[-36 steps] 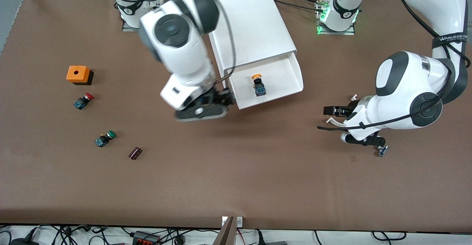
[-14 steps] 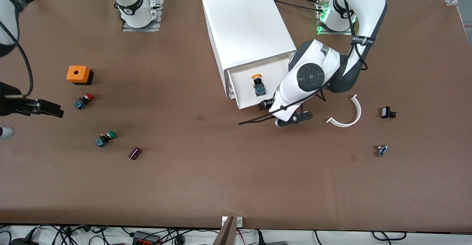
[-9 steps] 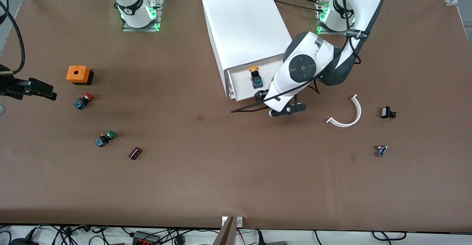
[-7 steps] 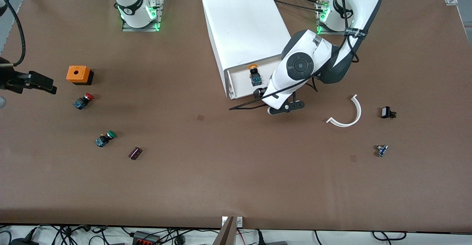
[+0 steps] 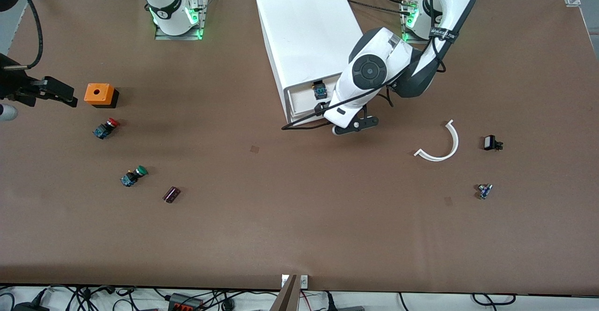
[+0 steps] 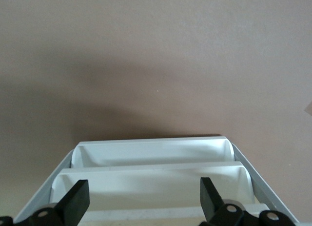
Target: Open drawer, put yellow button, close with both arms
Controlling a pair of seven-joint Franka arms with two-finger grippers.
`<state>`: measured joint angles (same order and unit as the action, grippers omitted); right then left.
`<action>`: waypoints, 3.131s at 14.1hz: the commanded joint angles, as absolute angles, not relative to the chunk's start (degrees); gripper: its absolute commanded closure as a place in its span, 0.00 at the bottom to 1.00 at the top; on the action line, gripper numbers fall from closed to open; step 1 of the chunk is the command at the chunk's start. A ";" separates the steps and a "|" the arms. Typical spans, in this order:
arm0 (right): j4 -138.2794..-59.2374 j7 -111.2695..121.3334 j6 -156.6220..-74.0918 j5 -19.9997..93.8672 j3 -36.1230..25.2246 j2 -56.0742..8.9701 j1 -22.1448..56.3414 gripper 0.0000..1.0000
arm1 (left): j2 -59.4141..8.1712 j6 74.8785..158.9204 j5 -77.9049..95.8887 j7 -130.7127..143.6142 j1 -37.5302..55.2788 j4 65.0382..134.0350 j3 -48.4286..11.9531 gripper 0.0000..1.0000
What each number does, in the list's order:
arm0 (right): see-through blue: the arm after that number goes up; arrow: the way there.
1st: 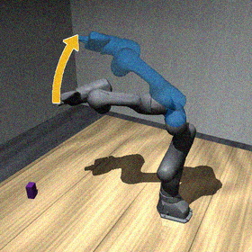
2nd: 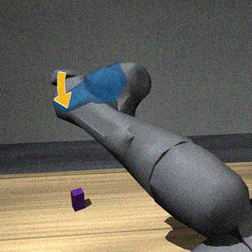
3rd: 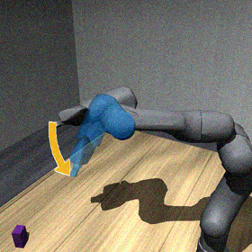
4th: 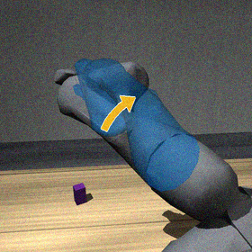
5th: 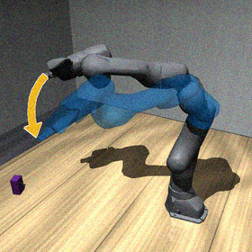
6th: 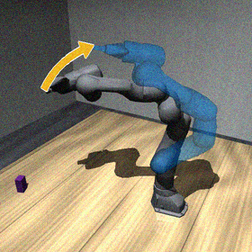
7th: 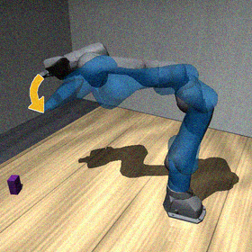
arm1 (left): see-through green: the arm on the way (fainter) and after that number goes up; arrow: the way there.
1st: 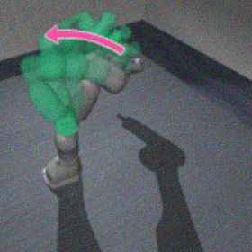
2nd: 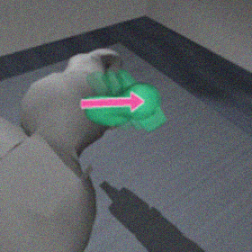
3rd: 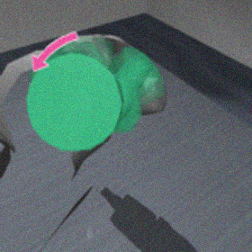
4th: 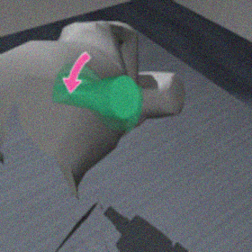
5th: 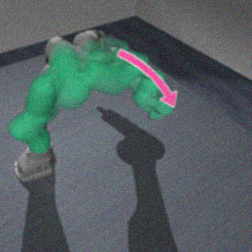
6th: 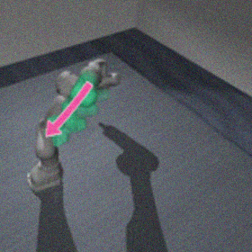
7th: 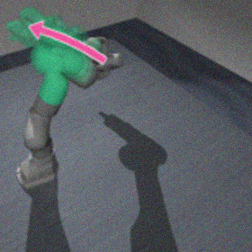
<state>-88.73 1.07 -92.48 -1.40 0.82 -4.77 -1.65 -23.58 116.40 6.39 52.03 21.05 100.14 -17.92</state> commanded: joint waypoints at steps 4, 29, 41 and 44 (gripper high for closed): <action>-100.08 2.11 -97.54 -1.93 1.58 3.15 -2.64 0.00 | -20.83 112.42 6.15 53.26 20.21 102.30 -20.83 0.00; -99.93 2.11 -94.66 -2.20 1.76 3.08 -2.29 0.00 | -16.61 96.54 -2.59 41.23 5.81 94.41 -22.32 0.00; -99.93 2.29 -94.39 -2.29 2.02 3.25 -2.11 0.00 | -14.77 82.45 -10.55 18.85 -5.34 77.17 -22.32 0.00; -99.84 2.29 -94.40 -2.29 2.02 3.25 -2.20 0.00 | -14.76 81.30 -10.20 13.28 -7.99 77.17 -22.15 0.00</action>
<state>-99.14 1.25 -94.53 -1.41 1.44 2.24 -1.65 -14.51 82.95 -10.04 16.59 -6.56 78.16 -21.41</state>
